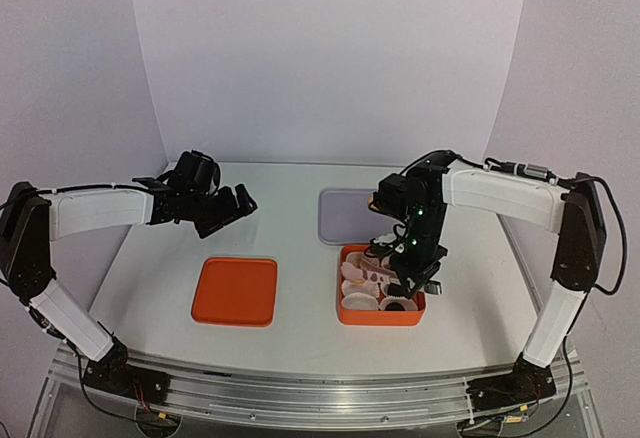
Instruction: Pack the cookies
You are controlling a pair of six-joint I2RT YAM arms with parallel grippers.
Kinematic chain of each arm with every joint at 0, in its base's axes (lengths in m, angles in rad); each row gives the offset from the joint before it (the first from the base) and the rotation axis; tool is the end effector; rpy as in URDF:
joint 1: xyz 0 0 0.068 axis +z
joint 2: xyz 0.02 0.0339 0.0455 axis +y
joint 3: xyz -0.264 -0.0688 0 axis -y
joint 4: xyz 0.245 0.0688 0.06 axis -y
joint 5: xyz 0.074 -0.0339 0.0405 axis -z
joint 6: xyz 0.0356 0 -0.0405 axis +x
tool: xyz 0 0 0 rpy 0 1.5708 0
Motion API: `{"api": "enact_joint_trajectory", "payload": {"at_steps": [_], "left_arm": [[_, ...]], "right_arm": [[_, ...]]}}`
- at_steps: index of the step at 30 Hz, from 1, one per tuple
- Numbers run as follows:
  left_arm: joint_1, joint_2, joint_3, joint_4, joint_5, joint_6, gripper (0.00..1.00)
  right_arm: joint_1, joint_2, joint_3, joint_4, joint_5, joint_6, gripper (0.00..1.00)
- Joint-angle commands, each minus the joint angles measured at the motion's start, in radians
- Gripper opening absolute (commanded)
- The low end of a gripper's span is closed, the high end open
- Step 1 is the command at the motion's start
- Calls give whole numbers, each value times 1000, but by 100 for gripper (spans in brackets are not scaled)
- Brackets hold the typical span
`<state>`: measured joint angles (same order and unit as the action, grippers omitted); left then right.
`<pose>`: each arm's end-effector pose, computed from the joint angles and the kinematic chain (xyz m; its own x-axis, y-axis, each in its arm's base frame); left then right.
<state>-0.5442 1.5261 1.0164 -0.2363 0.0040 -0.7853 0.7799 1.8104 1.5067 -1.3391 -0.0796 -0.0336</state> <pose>0.2838 -0.1719 0.2357 -0.7785 -0.3553 -0.5174 -0.0426 0.8524 -0.5212 0.2302 0.2316 0.2447 -0.6853 -0.7249 0.0692 -0.7203 0.6888 0.0817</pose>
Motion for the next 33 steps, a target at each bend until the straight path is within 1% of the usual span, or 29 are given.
{"api": "enact_joint_trajectory", "payload": {"at_steps": [1,9,16,33], "left_arm": [[4,-26,-7,10,-7,10,100],[4,-30,-6,6,-7,14,100],[4,-34,-8,6,-7,10,100],[4,-29,-3,1,-9,5,100]], "right_arm": [[4,21,32,-272,2,9,0],[5,-2,-2,-276,1,3,0],[6,-31,-34,-272,37,-11,0],[24,-51,-39,-271,73,-8,0]]}}
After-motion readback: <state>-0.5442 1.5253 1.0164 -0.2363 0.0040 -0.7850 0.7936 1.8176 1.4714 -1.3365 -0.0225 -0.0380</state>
